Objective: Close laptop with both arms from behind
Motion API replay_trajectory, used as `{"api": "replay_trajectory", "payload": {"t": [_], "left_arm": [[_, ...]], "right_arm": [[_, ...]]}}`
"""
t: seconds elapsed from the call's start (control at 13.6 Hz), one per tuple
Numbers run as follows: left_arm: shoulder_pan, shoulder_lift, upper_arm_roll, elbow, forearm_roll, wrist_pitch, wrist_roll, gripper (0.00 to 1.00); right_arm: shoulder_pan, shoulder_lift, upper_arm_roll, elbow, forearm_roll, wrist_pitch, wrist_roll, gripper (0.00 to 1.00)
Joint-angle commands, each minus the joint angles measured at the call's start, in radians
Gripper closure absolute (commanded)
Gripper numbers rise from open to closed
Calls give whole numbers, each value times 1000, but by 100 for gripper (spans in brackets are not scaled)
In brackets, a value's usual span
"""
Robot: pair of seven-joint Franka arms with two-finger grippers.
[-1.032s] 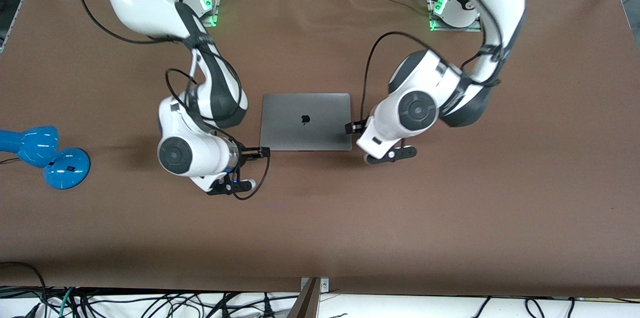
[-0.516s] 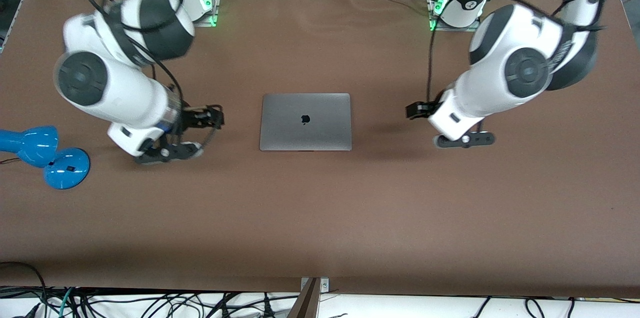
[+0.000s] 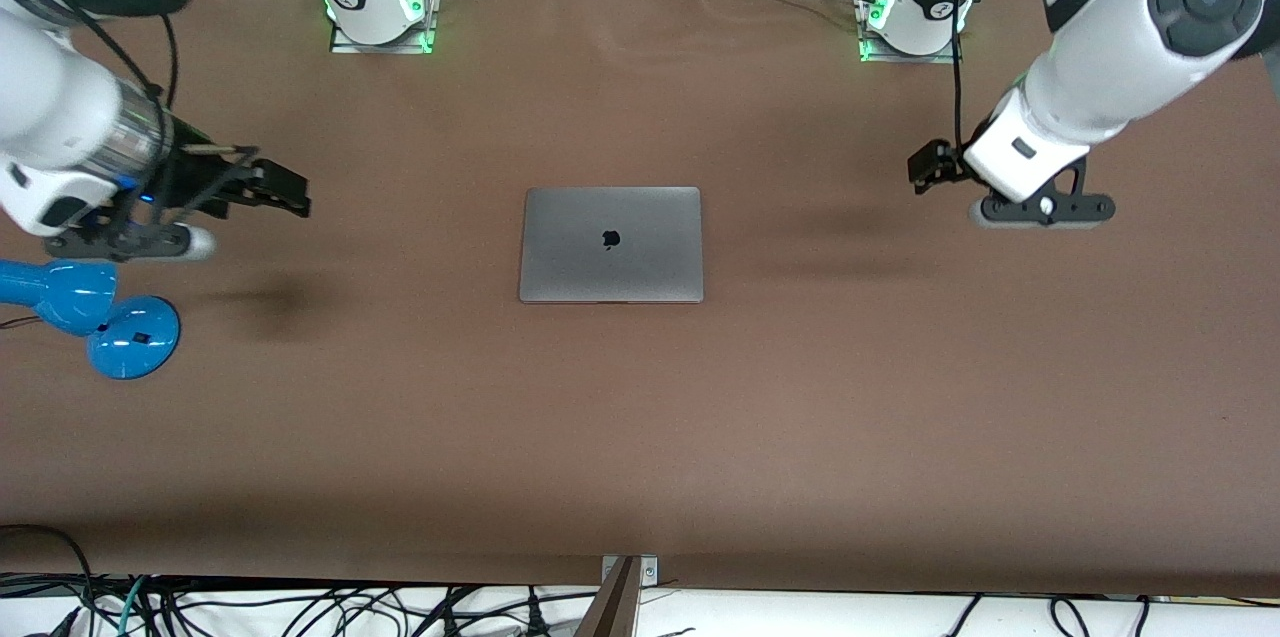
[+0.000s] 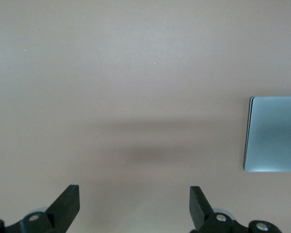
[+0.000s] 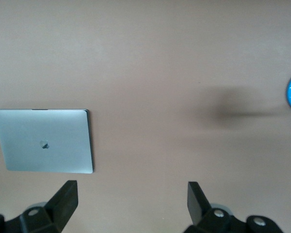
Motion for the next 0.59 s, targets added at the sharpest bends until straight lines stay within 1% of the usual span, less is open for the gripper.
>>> {"api": "replay_trajectory", "payload": {"t": [0.0,0.07,0.15,0.22,0.29,0.37,0.44,0.52], "left_arm": [[-21,-157,26,-164,29,63,35,0],[-45,-162,55,-156,27,56,67,0],[-72,-161,112,-138,27,38,113,0],[-91,-156,149,-121,27,19,157,0],[-91,-154,163,-116,27,16,191,0],[-91,-153,164,-113,27,15,204,0],[-91,-150,163,-112,29,15,202,0],[-90,-135,161,-87,29,10,199,0]], "right_arm": [[-57,-80,19,-83,-26,8,-57,0],[-75,-96,19,-97,-41,6,-59,0],[-88,-111,19,-109,-67,2,-60,0],[-92,-129,19,-127,-109,0,-70,0],[-102,-146,20,-149,-147,2,-106,0],[-103,-157,20,-155,-162,6,-137,0],[-106,-162,20,-155,-163,8,-137,0],[-108,-163,20,-155,-163,8,-136,0]]}}
